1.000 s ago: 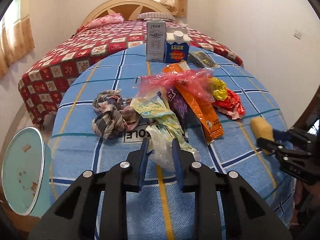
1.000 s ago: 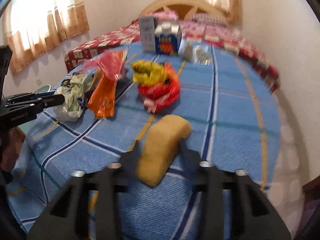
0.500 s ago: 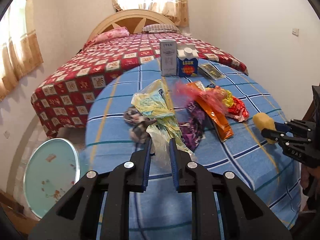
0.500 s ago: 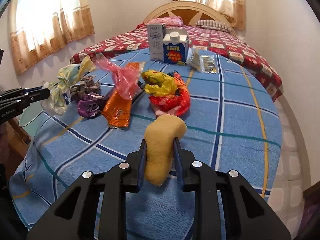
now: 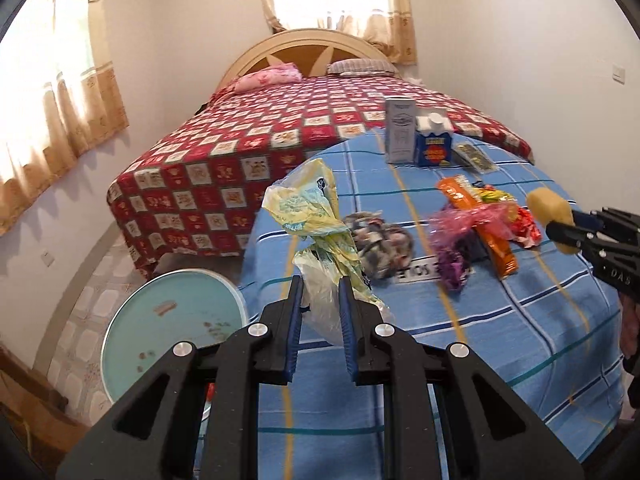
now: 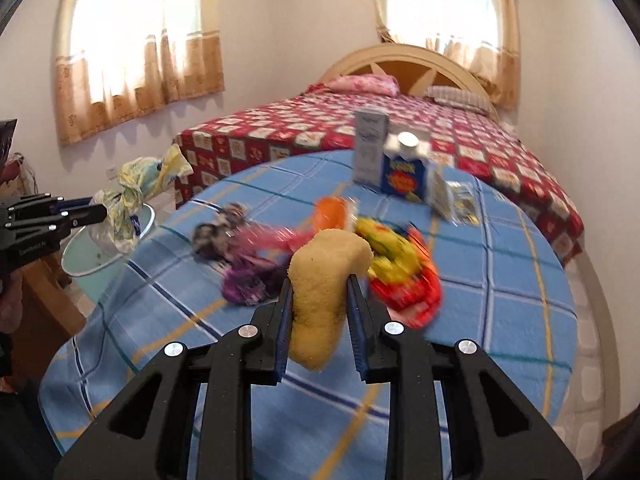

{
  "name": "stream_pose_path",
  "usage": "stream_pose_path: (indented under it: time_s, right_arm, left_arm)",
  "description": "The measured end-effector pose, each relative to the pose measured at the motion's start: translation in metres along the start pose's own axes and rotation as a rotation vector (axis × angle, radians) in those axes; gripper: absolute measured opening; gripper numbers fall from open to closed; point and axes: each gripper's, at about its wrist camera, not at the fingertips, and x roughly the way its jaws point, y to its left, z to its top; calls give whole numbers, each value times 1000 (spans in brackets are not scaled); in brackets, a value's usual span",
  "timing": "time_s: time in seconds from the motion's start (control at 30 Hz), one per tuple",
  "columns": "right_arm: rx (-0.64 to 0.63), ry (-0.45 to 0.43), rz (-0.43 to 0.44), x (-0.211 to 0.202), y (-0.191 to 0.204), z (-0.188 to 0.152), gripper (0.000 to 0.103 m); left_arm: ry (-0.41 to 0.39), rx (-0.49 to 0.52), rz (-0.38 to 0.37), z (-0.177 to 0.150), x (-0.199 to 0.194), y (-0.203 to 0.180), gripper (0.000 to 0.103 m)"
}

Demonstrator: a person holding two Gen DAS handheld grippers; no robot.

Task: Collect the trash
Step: 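Carry the sponge and plastic bag over the teal bin with both tools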

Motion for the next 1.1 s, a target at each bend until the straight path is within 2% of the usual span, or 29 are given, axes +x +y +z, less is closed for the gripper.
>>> stream_pose_path:
  time_s: [0.33,0.6,0.87,1.1]
  right_arm:
    - [-116,-43,114,38,58,41,26]
    - [-210,-19,217,77,110,65,27]
    - [-300,5,267,114,154,78,27]
    - [-325,24,290,136,176,85,27]
  left_arm:
    - [40,-55,96,-19,5,46,18]
    - [89,-106,179,-35,12,85,18]
    - [142,-122,243,-48,21,107,18]
    - [165,-136,293,-56,22,126,18]
